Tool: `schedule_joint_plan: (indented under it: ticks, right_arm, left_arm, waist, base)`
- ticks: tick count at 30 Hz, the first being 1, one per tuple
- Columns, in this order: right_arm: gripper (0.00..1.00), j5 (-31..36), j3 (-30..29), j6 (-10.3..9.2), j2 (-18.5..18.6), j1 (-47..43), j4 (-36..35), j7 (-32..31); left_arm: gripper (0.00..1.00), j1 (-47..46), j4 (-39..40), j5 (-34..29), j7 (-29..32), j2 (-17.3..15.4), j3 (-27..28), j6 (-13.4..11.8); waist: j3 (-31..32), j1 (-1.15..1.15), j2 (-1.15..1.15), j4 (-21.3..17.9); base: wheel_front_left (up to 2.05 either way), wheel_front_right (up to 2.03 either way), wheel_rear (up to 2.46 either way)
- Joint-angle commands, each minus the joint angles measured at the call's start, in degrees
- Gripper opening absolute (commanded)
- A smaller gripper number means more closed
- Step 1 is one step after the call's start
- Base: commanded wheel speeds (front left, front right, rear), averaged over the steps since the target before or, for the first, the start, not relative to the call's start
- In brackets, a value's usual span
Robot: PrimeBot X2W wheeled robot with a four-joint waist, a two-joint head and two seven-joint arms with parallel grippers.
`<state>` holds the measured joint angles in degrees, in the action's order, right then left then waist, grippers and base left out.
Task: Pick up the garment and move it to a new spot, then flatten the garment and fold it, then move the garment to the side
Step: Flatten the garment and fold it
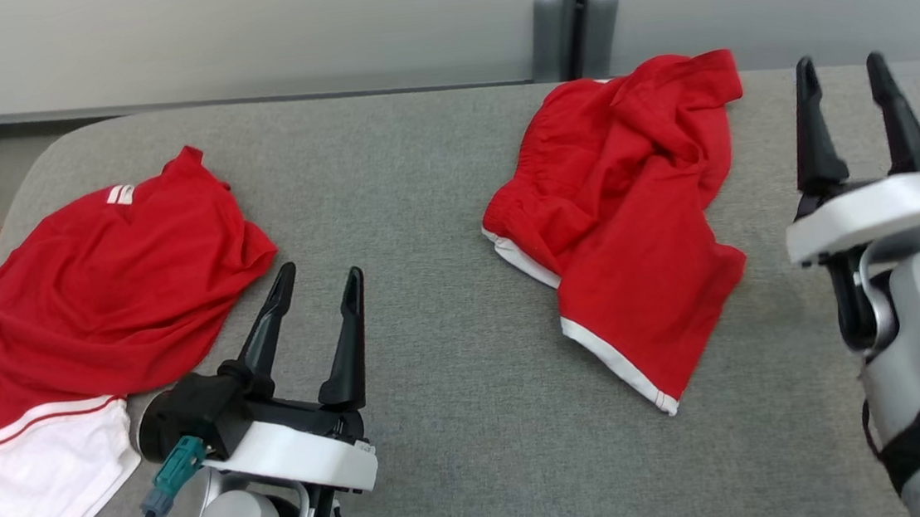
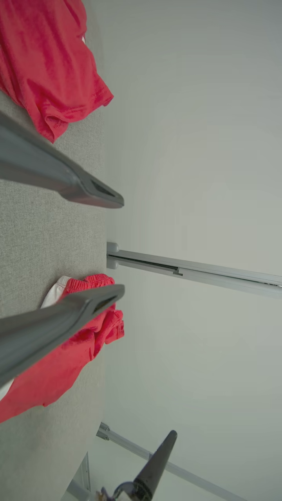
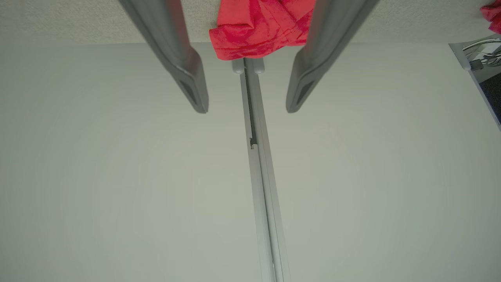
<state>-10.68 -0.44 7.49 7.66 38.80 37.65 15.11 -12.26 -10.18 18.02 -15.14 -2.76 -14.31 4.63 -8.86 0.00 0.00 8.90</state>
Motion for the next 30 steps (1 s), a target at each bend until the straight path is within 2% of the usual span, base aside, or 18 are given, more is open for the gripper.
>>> schedule_joint_plan:
  ticks: [1,2,8,15,23,30]
  right_arm:
    - [1.0,-2.06,1.79,0.0,-0.43,-4.82,-3.97,0.06]
    - [1.0,-2.06,1.79,0.0,-0.43,-4.82,-3.97,0.06]
    - [1.0,-6.78,8.25,0.0,-0.07,-17.91,-13.99,0.07]
    - [1.0,-8.75,12.14,0.0,-1.51,-29.12,-19.62,0.07]
    - [1.0,-9.47,15.69,0.0,-2.31,-32.5,-18.95,0.07]
    - [1.0,-13.53,19.71,0.0,-0.63,-31.69,-15.99,-3.48]
  left_arm:
    - [1.0,0.72,0.01,-0.41,-0.01,-0.23,1.07,-0.31]
    - [1.0,0.72,0.01,-0.41,-0.01,-0.23,1.07,-0.31]
    - [1.0,2.57,-0.08,-0.73,-0.01,-0.22,2.71,-0.11]
    - [1.0,3.99,-1.16,-0.56,-0.01,-0.25,3.63,0.04]
    - [1.0,3.43,-2.15,-0.49,-0.01,-0.24,2.84,0.27]
    - [1.0,3.01,-2.56,-0.61,-0.01,-0.24,2.54,0.49]
  waist:
    - [2.12,0.0,0.0,-2.31]
    - [2.12,0.0,0.0,-2.31]
    - [3.35,0.0,0.0,-4.62]
    - [3.43,0.0,0.0,-5.83]
    - [2.87,0.0,0.0,-5.82]
    - [2.04,0.0,0.0,-4.69]
  base:
    - [0.0,0.0,0.0]
    - [0.0,0.0,0.0]
    - [0.0,0.0,0.0]
    - [0.0,0.0,0.0]
    - [0.0,0.0,0.0]
    - [0.0,0.0,0.0]
